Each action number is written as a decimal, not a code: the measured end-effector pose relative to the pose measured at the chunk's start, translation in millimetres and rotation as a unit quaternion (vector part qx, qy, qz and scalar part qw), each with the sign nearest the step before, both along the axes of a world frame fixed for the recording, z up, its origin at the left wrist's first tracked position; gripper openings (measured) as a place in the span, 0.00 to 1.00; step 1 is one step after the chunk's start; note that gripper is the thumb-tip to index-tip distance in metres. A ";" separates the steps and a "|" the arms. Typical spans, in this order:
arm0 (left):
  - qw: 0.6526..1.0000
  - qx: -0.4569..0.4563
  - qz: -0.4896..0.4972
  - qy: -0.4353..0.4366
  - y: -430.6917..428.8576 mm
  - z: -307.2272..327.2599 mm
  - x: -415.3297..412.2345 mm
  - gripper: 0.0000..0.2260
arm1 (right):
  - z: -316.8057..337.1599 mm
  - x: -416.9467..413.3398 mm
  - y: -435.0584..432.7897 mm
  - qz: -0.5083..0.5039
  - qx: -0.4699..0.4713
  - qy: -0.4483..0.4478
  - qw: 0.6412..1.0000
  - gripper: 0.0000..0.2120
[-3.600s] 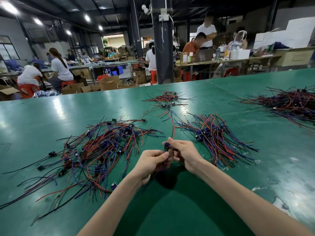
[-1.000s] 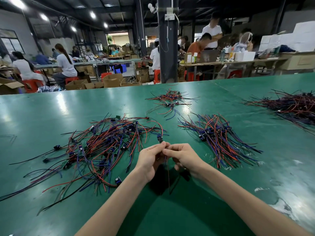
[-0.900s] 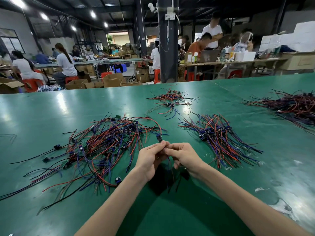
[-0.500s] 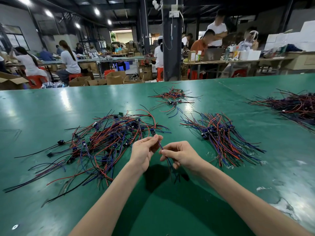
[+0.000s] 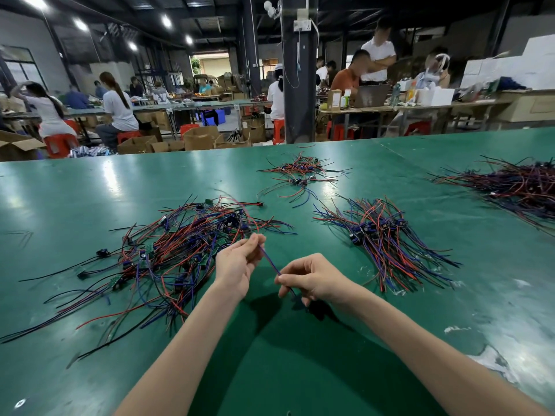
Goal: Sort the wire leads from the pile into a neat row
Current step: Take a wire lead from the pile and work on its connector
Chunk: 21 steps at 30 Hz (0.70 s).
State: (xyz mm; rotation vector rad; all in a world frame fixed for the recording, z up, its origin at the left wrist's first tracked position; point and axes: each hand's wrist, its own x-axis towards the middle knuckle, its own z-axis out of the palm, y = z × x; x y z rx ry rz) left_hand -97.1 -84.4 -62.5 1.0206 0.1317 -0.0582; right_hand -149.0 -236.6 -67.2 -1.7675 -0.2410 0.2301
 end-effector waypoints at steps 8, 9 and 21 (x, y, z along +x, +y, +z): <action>0.999 -0.014 0.034 0.024 14.2 -1.6 9.1 0.07 | 0.4 -6.6 8.8 0.028 -0.094 -0.029 0.995 0.07; 0.999 -0.022 0.037 0.027 15.0 -1.8 10.2 0.07 | 0.3 -7.3 7.9 0.039 -0.106 -0.031 0.993 0.08; 0.994 -0.093 -0.046 0.040 7.3 11.3 -3.7 0.08 | -0.4 9.6 -9.5 -0.126 -0.035 -0.019 0.991 0.10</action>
